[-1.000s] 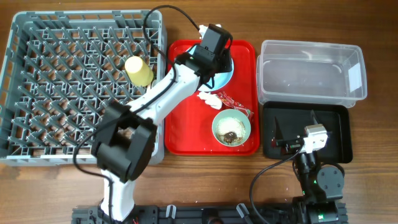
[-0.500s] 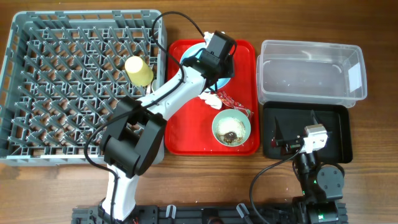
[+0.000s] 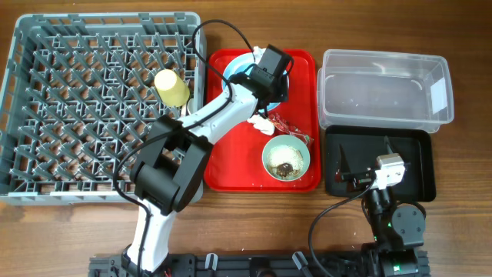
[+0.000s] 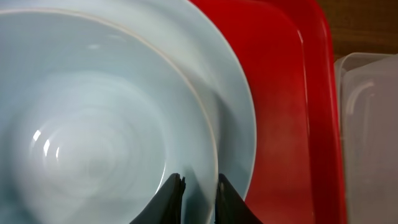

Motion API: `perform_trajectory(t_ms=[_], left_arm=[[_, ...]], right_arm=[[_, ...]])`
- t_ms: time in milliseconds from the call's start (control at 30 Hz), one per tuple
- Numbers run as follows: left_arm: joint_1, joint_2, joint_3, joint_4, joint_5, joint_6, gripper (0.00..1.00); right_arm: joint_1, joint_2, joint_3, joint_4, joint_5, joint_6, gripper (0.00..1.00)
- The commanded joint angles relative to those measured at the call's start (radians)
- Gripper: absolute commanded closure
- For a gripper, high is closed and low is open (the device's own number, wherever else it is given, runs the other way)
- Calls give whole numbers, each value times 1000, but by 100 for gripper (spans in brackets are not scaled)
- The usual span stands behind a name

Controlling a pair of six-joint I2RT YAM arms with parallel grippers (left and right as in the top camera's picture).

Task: Sort waste into correct bins and load items into the dishwasher rack
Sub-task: 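Lift the light-blue bowl and carry it into the rack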

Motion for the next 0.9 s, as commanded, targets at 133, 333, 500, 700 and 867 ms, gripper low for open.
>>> perform_trajectory(t_ms=[133, 333, 500, 700, 867], left_arm=[[-3, 20, -3, -8, -92, 15, 83], [-3, -32, -3, -8, -92, 15, 96], [-2, -171, -3, -11, -92, 15, 96], [72, -467, -3, -158, 112, 14, 96], [369, -742, -3, -494, 604, 50, 96]], right_arm=[[-5, -2, -1, 4, -9, -5, 0], [-5, -2, -1, 4, -9, -5, 0], [-5, -2, -1, 4, -9, -5, 0], [-5, -2, -1, 4, -9, -5, 0], [-5, -2, -1, 4, -9, -5, 0]])
